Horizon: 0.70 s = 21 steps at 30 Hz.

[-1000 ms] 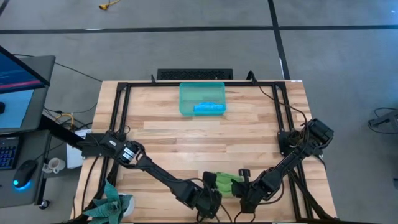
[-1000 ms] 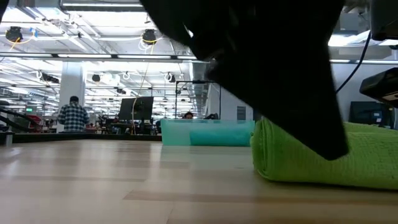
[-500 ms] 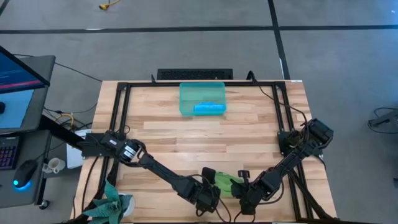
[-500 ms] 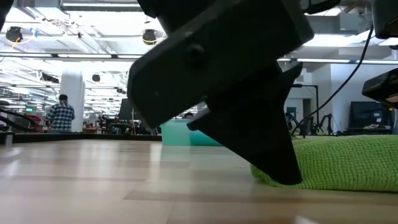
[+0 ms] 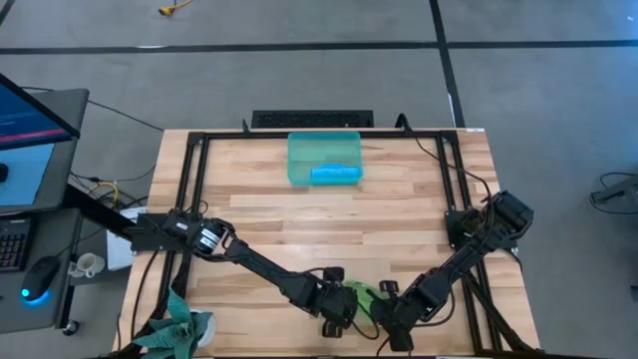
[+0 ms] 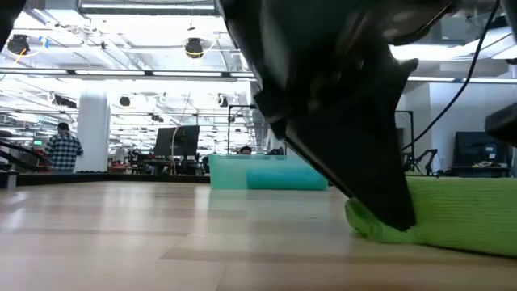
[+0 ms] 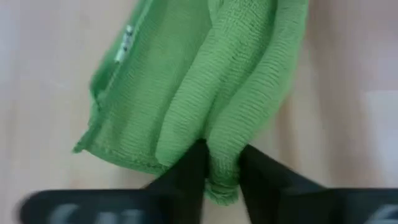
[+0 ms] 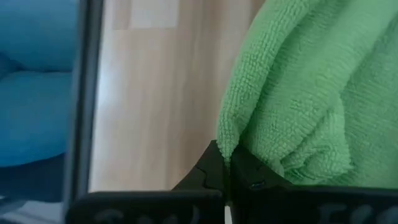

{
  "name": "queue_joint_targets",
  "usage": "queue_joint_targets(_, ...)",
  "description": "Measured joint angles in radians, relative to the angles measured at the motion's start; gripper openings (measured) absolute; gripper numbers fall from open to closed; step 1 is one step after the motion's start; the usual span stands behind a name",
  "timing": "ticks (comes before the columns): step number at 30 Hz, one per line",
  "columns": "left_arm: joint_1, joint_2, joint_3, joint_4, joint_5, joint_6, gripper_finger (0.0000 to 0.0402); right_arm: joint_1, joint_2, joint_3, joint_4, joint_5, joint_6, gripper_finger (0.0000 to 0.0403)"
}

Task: Roll microfiber towels into tight, uniform cylinder then place into a basket
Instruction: Roll the green microfiber cloth

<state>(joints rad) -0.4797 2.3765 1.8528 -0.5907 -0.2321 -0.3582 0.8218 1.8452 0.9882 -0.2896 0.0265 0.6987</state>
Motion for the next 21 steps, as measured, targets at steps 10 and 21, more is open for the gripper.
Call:
queue_joint_targets(10, 0.029, -0.021, -0.002, 0.070, 0.609, -0.447, 0.0021, 0.021, 0.007, -0.002, 0.323, -0.240, 0.008, 0.0013)
queue_joint_targets(21, 0.087, -0.015, -0.005, 0.063, 0.748, -0.697, 0.0020, -0.030, 0.033, -0.026, 0.206, -0.209, 0.207, 0.0011)
